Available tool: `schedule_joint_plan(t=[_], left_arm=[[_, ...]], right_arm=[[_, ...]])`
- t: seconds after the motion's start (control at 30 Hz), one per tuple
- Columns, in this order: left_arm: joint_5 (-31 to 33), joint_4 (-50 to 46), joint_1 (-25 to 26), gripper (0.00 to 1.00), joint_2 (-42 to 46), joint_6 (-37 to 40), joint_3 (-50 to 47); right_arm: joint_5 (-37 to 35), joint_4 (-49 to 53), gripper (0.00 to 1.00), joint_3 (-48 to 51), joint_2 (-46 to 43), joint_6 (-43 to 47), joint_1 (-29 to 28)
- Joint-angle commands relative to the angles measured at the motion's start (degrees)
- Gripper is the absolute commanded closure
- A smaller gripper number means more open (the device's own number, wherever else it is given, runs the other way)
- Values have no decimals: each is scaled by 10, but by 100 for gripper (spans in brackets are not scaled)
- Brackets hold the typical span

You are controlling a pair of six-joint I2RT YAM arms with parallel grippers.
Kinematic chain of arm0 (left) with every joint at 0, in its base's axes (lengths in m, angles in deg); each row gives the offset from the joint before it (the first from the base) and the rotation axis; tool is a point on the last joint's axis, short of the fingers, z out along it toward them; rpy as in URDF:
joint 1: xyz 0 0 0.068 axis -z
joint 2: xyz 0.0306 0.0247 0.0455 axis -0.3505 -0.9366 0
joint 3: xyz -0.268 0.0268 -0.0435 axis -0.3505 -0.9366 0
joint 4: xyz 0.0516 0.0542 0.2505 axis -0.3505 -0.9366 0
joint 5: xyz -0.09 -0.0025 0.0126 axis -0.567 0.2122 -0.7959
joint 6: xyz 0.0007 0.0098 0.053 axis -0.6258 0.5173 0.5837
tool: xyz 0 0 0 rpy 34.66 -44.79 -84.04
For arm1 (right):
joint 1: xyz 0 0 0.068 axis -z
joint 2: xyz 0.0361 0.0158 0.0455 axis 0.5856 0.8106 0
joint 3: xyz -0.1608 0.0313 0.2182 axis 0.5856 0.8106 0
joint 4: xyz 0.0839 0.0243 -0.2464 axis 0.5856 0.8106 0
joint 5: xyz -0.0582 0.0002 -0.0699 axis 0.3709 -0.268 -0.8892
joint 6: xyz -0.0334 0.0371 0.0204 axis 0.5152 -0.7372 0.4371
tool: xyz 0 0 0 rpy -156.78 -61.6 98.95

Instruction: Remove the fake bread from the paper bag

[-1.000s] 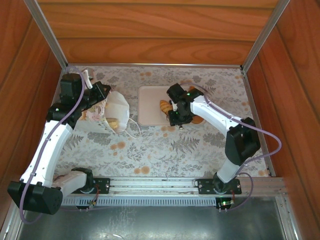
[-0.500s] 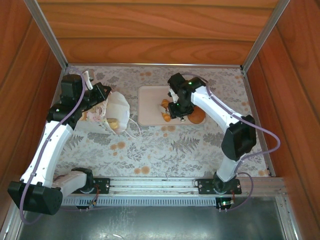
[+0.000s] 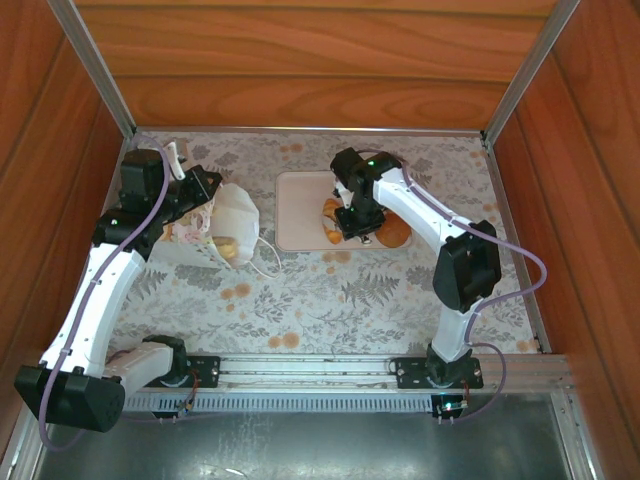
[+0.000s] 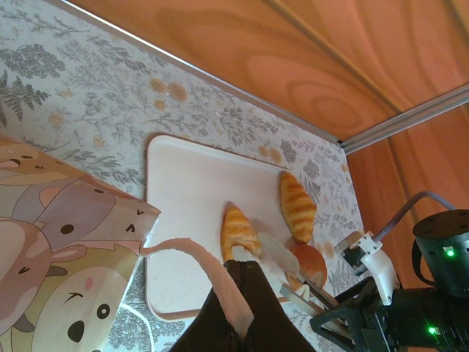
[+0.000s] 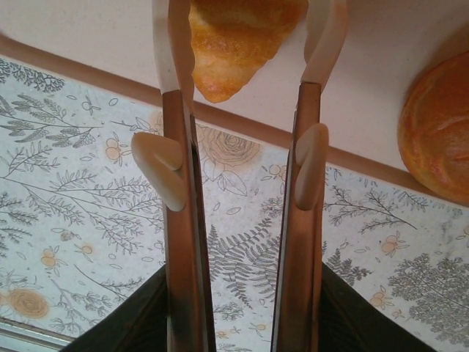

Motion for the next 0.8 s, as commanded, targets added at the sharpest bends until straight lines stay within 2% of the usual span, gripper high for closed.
schedule_joint_plan(t=[0.0, 0.77], left_arm=[[-7, 18, 3, 100, 5, 3, 3], [-8, 18, 2, 100, 1, -3, 3]], right_arm=[[-39, 18, 55, -19, 4, 12, 8], [-94, 38, 55, -123, 81, 94, 95]])
